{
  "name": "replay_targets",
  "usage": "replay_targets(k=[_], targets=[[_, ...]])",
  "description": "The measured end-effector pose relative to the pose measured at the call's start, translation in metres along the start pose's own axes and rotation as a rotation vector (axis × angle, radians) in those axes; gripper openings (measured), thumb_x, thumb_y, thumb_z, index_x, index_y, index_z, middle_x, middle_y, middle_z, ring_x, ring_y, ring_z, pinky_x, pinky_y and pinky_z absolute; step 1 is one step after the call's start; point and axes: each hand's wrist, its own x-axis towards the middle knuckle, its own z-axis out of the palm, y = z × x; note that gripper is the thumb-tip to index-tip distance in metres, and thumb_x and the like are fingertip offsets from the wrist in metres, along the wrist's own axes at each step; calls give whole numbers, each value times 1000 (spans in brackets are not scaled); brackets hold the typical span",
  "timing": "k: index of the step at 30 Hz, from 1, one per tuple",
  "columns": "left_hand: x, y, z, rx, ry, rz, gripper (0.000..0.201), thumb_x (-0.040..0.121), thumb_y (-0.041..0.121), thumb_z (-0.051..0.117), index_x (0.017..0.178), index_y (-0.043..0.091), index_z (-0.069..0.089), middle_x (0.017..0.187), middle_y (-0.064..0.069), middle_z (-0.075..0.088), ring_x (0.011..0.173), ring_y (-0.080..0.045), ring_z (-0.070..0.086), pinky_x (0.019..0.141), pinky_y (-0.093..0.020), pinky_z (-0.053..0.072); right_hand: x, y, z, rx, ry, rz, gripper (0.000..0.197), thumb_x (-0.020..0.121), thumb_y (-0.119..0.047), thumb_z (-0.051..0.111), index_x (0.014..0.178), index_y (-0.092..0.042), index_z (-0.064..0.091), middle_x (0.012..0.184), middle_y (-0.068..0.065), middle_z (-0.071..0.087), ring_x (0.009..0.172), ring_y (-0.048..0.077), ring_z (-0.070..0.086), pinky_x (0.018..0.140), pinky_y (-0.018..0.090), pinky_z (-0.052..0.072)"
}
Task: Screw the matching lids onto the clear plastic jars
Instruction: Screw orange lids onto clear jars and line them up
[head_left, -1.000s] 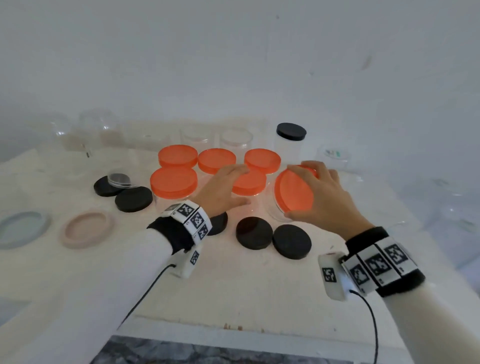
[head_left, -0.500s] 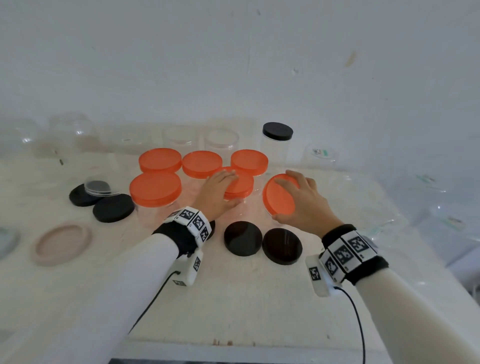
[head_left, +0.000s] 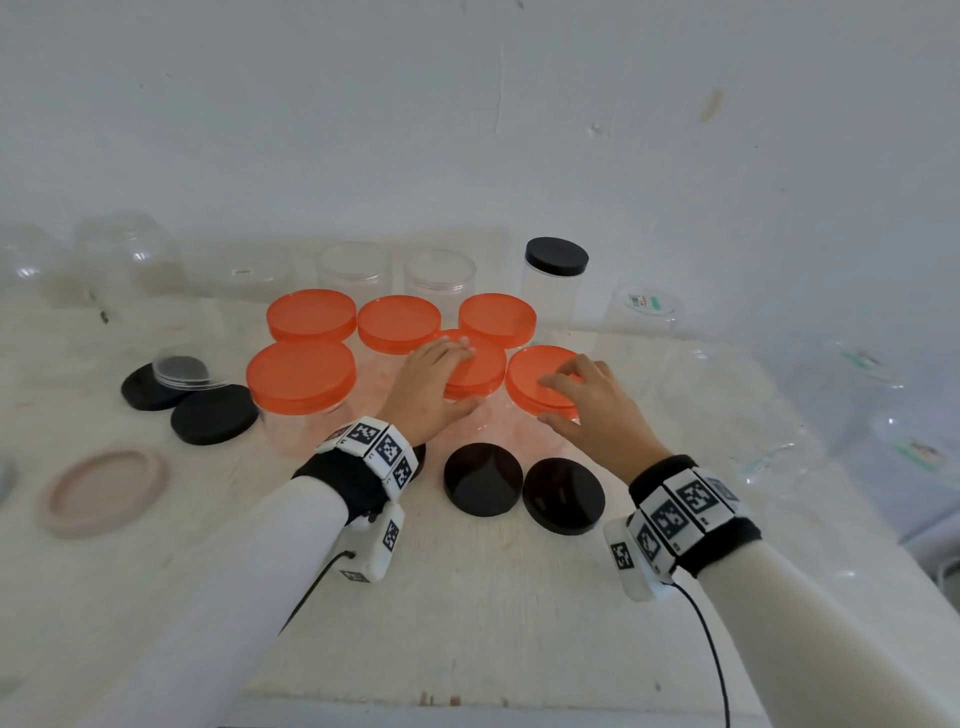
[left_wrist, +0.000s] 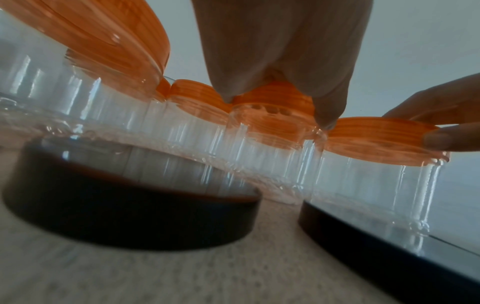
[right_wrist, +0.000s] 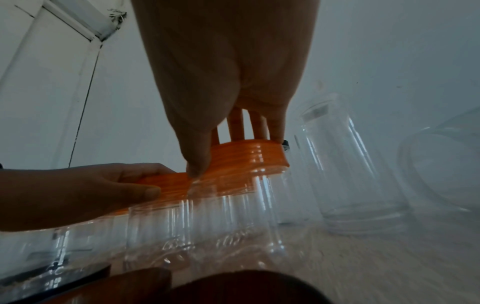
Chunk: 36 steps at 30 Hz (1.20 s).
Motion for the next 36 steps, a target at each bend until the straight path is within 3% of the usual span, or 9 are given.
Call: replay_targets(k=[8, 13, 16, 21, 24, 26, 28, 33, 36], targets=[[0, 0, 2, 9, 29, 2, 64, 81, 42, 61, 134, 10, 45, 146, -3, 37, 138, -21, 24, 113, -34, 15, 9, 9, 6, 49, 63, -27, 38, 85, -26, 66, 120, -13, 62, 118, 6, 53, 109, 23, 46, 83, 22, 34], [1, 0, 2, 18, 25, -6, 65, 79, 45, 57, 134, 11, 45, 146, -2, 37, 138, -21, 24, 112, -33, 16, 15, 13, 7, 60, 78, -20, 38, 86, -26, 66, 121, -13, 62, 120, 6, 53, 111, 22, 47, 84, 22, 33], [0, 1, 2, 12, 41, -2, 59, 84, 37, 64, 134, 11, 45, 146, -3, 37, 138, -20, 24, 112, -33, 16, 17, 14, 7, 51, 64, -18, 39, 87, -27, 64, 123, -14, 60, 123, 5, 52, 113, 22, 46, 85, 23, 34], [-1, 1, -1, -2, -7, -13, 83, 70, 64, 41, 135, 13, 44, 147, 0, 36, 138, -19, 23, 113, -35, 17, 15, 17, -2, 22, -42, -29, 49, 88, -32, 61, 134, -19, 49, 134, 1, 47, 123, 19, 42, 103, 32, 33], [-1, 3, -1, -15, 0, -29, 67, 80, 48, 59, 136, 13, 43, 148, 0, 34, 139, -19, 22, 114, -36, 15, 3, 25, -13, 138, 37, -30, 52, 88, -26, 63, 136, -17, 46, 135, 1, 49, 125, 19, 44, 106, 35, 34], [-1, 4, -1, -8, 16, -29, 59, 84, 33, 65, 136, 13, 43, 149, 0, 34, 139, -19, 21, 114, -36, 15, -7, 36, -20, 204, 174, 11, 48, 86, -22, 65, 131, -16, 51, 130, 1, 54, 120, 18, 49, 102, 35, 39], [-2, 4, -1, -13, 19, -27, 58, 84, 31, 65, 135, 13, 43, 148, -1, 34, 139, -19, 21, 114, -36, 16, -17, 51, -24, 185, 243, 102, 47, 85, -23, 67, 129, -17, 53, 129, 1, 54, 120, 19, 48, 100, 33, 37], [-1, 3, -1, -13, 32, -11, 58, 83, 29, 66, 134, 11, 44, 146, -2, 37, 138, -20, 23, 113, -37, 18, -33, 96, -27, 60, 269, 383, 50, 82, -25, 69, 128, -14, 53, 135, 8, 49, 128, 28, 37, 108, 41, 29], [-1, 2, -1, -15, 31, -7, 58, 83, 28, 67, 134, 11, 45, 145, -3, 38, 138, -21, 23, 113, -37, 18, -37, 112, -24, -37, 194, 487, 54, 83, -30, 68, 132, -16, 50, 142, 10, 42, 133, 32, 30, 111, 45, 21]])
